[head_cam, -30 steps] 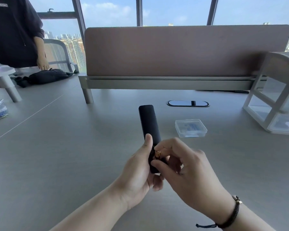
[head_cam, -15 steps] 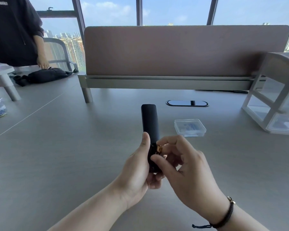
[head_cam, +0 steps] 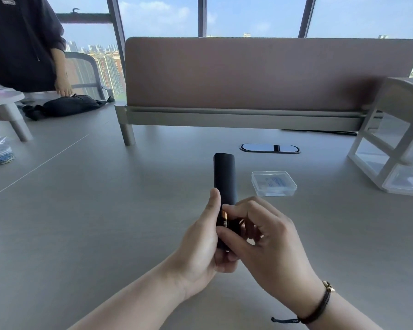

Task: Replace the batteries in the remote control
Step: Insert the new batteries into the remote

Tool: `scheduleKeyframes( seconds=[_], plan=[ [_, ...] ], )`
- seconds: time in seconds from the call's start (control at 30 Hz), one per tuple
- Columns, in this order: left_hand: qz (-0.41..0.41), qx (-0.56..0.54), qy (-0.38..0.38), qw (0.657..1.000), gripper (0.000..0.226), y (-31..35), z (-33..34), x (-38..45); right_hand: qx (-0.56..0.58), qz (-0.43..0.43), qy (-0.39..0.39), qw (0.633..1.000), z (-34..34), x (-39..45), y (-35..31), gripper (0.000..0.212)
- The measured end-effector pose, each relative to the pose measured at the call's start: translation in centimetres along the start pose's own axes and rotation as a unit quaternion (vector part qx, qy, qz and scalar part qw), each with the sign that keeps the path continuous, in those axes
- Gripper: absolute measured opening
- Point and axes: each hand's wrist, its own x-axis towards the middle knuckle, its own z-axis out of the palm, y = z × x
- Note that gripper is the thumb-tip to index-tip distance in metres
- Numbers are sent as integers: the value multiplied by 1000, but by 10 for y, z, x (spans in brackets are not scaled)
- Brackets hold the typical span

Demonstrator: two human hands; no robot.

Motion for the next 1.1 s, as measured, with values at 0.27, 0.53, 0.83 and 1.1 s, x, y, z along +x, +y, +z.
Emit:
scheduleKeyframes(
  seconds=[0.27, 0.53, 0.83, 1.1],
  plan=[
    [19, -6, 35, 999, 38, 4, 2, -1, -15, 22, 7, 1000, -6, 3, 4, 18],
    [29, 24, 10, 999, 39, 4, 3, -5, 128, 146, -1, 981, -4, 7, 2, 26],
    [54, 20, -25, 998, 25, 3, -1, -4, 128, 198, -24, 971, -10, 10, 8, 42],
    [29, -36, -42, 998, 26, 4, -3, 1, 311, 307, -9, 900, -19, 17, 9, 25]
  ],
)
